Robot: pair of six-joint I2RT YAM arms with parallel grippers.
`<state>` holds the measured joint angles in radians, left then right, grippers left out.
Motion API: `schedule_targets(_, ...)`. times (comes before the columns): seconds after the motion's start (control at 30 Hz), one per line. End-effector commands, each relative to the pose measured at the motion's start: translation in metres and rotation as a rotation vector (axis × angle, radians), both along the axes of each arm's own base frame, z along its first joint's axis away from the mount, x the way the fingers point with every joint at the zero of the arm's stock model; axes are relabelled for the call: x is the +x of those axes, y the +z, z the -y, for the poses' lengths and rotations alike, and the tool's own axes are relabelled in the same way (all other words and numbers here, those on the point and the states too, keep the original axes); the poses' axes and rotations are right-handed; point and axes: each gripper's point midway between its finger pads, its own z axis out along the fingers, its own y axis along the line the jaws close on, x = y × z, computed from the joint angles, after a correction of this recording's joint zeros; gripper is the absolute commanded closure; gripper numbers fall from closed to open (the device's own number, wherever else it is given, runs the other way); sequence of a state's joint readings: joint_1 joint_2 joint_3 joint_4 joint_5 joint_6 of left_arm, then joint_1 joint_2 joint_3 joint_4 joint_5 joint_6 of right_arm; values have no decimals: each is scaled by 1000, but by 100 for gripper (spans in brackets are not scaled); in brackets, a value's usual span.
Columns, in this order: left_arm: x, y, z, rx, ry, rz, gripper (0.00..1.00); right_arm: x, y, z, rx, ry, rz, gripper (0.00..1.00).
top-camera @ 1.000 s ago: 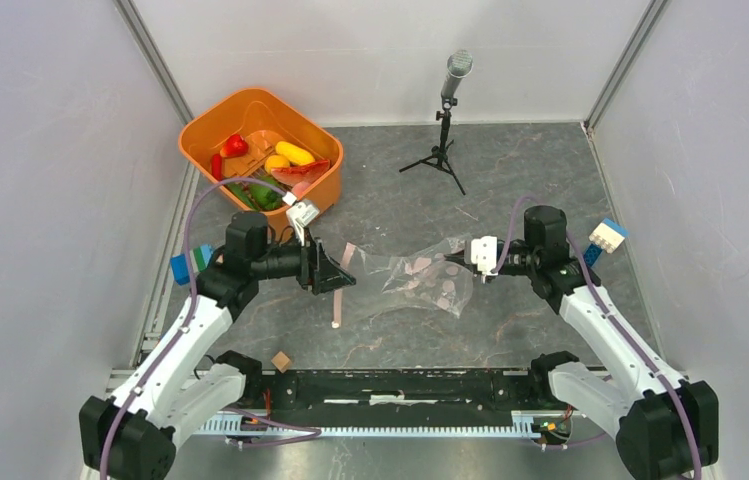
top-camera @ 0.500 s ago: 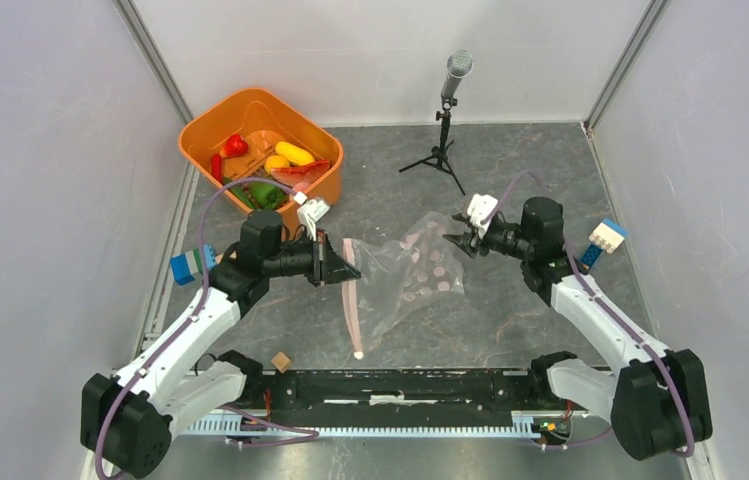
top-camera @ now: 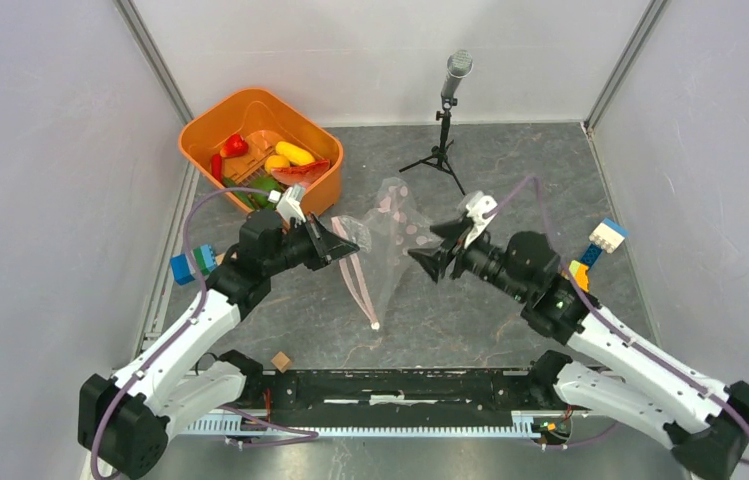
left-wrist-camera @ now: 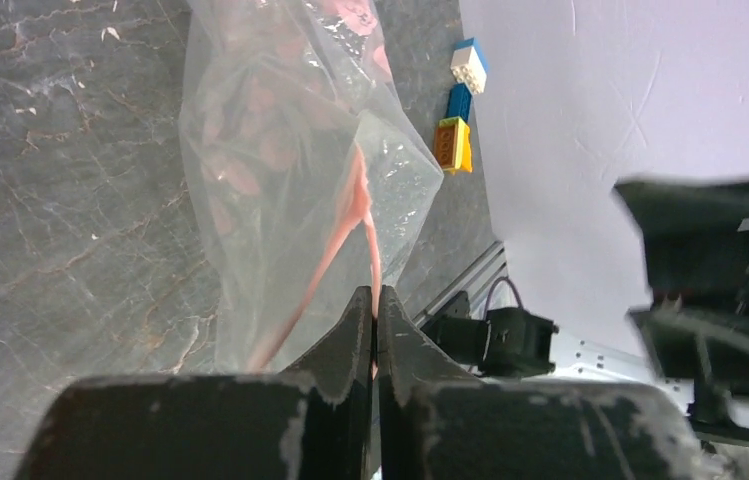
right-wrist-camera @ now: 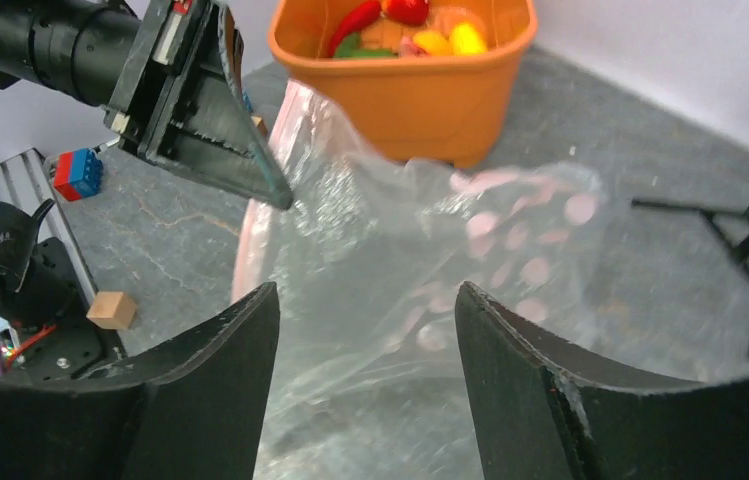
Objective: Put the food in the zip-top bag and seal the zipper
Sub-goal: Pick up the zipper food storage bag at the center of the board.
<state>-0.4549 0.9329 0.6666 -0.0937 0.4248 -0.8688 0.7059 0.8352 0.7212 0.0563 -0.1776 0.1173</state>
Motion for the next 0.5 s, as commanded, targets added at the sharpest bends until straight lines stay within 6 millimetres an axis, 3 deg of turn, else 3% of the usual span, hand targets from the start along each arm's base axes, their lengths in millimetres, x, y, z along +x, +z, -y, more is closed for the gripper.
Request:
schedule_targets(0.0, 13, 28, 10, -96, 101, -33, 98, -9, -43, 1, -13, -255, -142, 32)
schedule_targets(0.2, 12, 20, 7, -87, 189, -80, 98, -53, -47, -54, -99, -294, -40, 29)
schedule_targets(0.47, 10, 18, -3, -66, 263, -105, 98, -53, -57, -82, -132, -454, 26, 29)
